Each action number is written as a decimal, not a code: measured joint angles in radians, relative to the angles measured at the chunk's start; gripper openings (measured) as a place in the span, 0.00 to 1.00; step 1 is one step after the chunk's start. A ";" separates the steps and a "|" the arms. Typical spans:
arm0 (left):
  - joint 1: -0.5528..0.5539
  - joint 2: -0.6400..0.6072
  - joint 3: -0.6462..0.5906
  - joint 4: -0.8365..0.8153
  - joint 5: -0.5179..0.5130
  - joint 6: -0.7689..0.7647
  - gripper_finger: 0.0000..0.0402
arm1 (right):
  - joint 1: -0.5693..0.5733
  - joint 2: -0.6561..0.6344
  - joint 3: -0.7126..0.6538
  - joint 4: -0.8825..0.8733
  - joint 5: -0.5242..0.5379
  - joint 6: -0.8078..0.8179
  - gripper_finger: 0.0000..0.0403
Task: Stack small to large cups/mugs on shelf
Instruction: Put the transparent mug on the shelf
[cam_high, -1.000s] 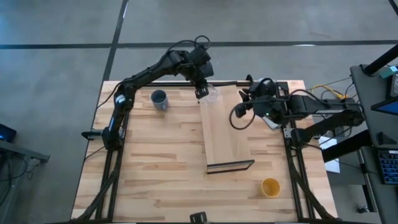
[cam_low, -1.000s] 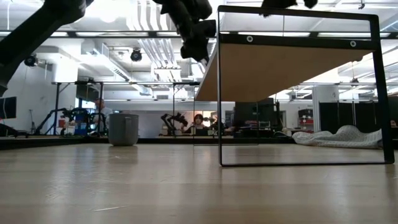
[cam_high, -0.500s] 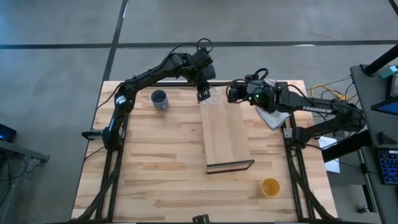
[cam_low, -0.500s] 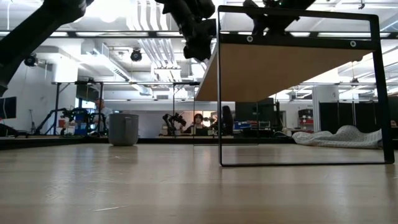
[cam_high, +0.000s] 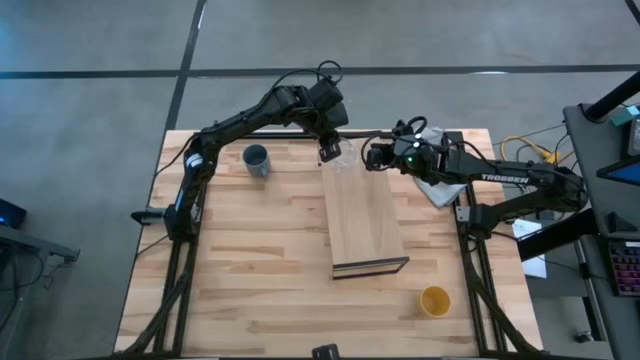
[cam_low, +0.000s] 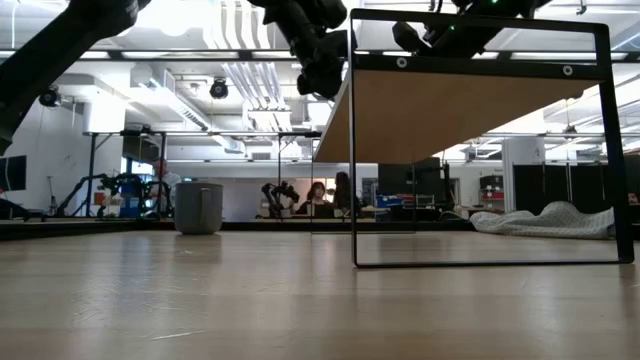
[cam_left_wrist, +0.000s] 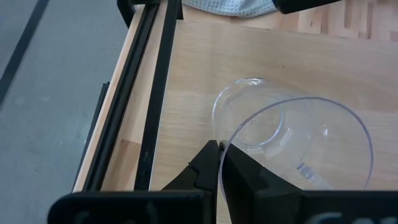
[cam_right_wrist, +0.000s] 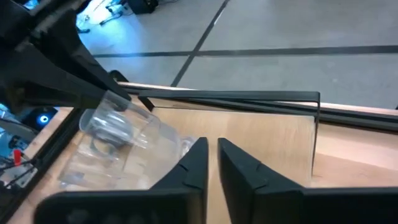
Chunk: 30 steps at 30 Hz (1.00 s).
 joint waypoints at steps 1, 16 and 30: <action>0.000 0.000 0.000 0.001 0.000 0.000 0.00 | 0.000 0.000 -0.003 0.012 -0.001 0.000 0.04; -0.007 0.000 -0.008 0.024 -0.005 -0.023 0.00 | -0.028 0.134 -0.006 0.149 -0.102 0.007 0.02; -0.007 -0.001 -0.022 0.045 -0.002 -0.050 0.00 | -0.046 0.144 0.008 0.137 -0.080 0.014 0.02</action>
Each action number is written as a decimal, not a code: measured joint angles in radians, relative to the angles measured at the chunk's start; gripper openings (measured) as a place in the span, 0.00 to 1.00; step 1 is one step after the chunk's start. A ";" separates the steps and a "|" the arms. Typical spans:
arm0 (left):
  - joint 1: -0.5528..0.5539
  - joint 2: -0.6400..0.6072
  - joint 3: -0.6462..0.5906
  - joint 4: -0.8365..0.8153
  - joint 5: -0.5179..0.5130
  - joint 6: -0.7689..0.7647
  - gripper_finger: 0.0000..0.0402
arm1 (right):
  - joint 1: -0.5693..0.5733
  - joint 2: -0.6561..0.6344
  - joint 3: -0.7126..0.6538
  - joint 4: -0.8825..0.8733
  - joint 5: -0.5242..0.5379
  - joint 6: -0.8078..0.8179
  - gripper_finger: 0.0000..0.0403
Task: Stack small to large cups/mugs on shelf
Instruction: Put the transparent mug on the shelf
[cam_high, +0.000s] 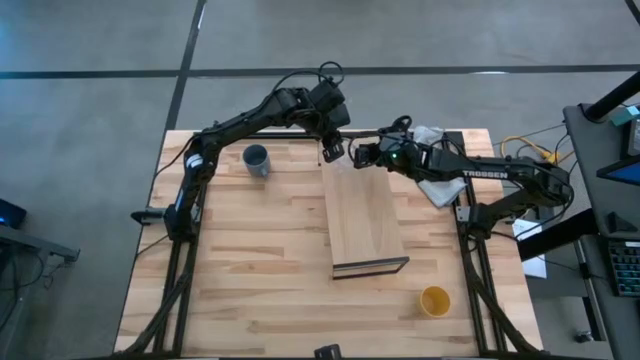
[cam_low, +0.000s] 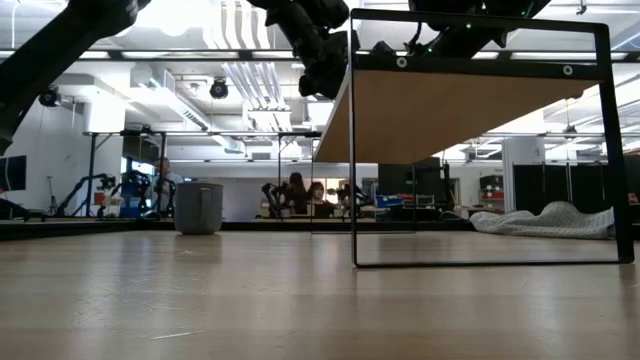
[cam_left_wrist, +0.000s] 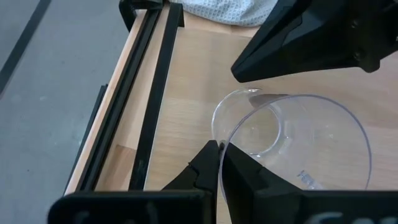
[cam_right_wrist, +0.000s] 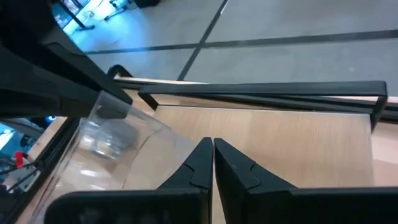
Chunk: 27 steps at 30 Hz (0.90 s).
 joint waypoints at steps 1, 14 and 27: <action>0.000 0.000 -0.001 0.000 0.000 0.000 0.00 | 0.000 0.000 0.000 -0.008 0.000 0.001 0.02; -0.004 0.004 -0.002 0.026 -0.001 -0.002 0.00 | 0.001 0.042 -0.002 -0.073 -0.027 0.053 0.02; -0.007 0.007 -0.062 0.071 0.004 -0.011 0.12 | 0.001 0.044 -0.002 -0.070 -0.046 0.046 0.02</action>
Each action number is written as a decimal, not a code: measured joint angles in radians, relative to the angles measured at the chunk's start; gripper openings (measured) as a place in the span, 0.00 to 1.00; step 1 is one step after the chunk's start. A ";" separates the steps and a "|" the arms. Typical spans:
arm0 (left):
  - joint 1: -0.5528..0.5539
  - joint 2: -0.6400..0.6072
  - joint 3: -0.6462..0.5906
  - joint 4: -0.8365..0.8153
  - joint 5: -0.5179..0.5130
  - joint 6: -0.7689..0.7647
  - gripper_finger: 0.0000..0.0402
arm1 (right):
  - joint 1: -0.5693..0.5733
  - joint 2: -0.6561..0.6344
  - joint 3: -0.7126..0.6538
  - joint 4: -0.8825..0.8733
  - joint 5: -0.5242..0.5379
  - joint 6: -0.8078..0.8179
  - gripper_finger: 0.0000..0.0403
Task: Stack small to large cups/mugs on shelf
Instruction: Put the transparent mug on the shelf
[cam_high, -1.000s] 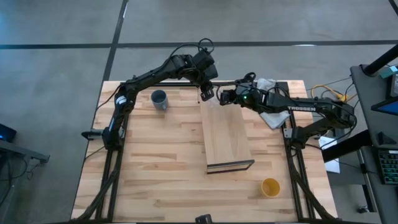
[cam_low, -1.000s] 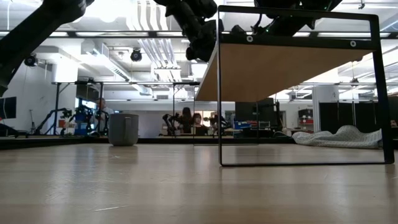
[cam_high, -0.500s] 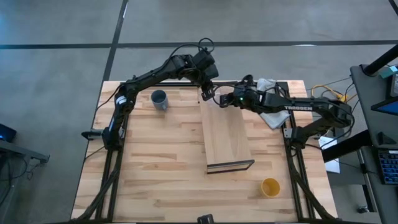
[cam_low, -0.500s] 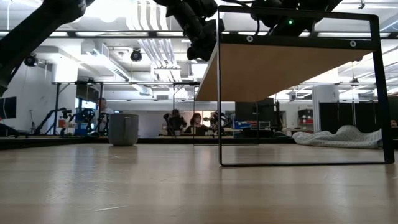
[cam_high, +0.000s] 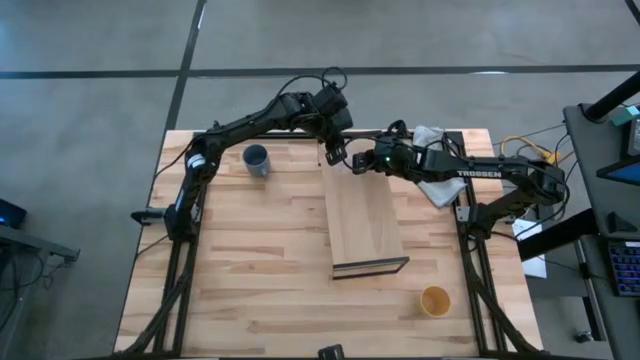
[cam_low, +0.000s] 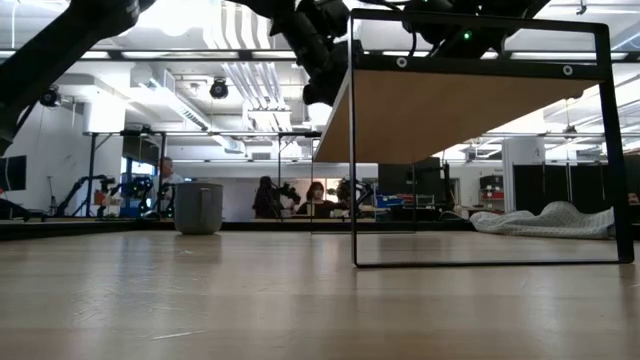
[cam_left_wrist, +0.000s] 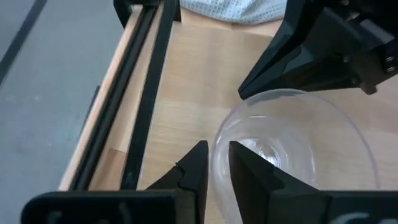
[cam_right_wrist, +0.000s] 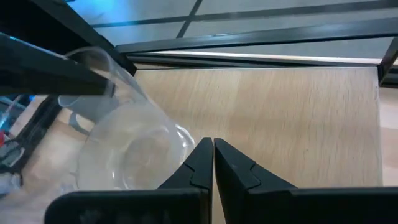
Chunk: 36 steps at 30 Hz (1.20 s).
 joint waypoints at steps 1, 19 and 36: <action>0.000 0.000 -0.007 0.005 0.002 -0.015 0.13 | 0.000 0.000 0.000 -0.010 0.000 0.000 0.02; -0.003 0.000 -0.015 0.137 0.012 -0.020 0.13 | 0.000 -0.113 0.000 -0.149 0.035 -0.012 0.02; -0.003 0.000 -0.015 0.194 -0.023 -0.018 0.13 | 0.002 -0.335 0.000 -0.172 0.005 -0.070 0.02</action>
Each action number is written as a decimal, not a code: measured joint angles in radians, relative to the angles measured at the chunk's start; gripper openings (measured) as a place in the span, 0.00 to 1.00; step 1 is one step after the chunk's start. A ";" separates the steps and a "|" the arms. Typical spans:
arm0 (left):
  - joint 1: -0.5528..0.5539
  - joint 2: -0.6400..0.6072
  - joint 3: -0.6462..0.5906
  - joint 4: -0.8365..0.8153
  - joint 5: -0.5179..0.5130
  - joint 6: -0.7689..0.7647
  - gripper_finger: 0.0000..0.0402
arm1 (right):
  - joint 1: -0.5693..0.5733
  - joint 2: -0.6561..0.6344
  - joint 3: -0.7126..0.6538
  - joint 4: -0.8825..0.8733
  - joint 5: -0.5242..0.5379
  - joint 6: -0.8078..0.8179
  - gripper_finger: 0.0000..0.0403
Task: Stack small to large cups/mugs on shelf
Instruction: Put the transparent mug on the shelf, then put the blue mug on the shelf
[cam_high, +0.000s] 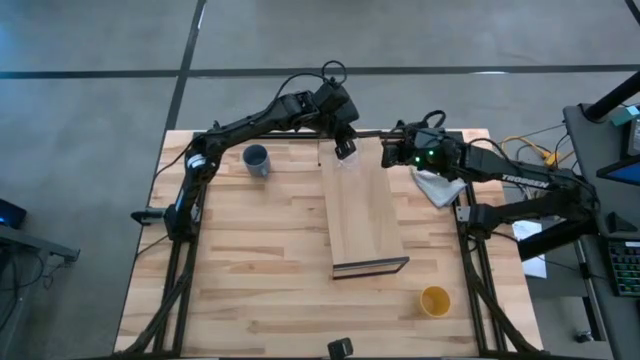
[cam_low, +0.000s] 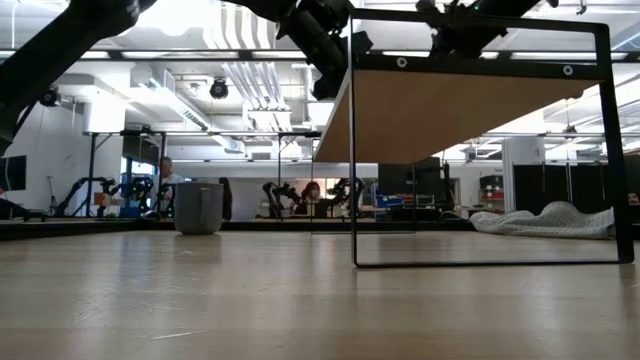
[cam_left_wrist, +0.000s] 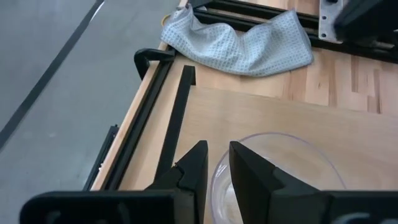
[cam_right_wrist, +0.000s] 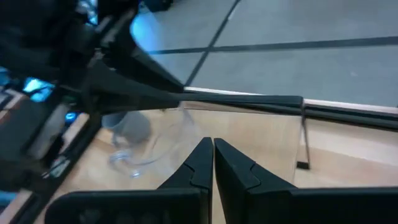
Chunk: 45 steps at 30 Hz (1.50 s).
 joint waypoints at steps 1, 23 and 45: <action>0.000 0.000 0.000 -0.003 0.000 0.000 0.13 | 0.000 -0.005 0.000 -0.001 -0.018 -0.008 0.02; -0.002 -0.007 0.000 -0.006 0.003 -0.058 0.13 | 0.000 0.059 0.000 -0.044 -0.185 0.003 0.21; -0.005 -0.297 -0.030 -0.737 -0.225 -0.385 0.13 | 0.000 0.053 0.000 -0.143 -0.334 -0.016 0.21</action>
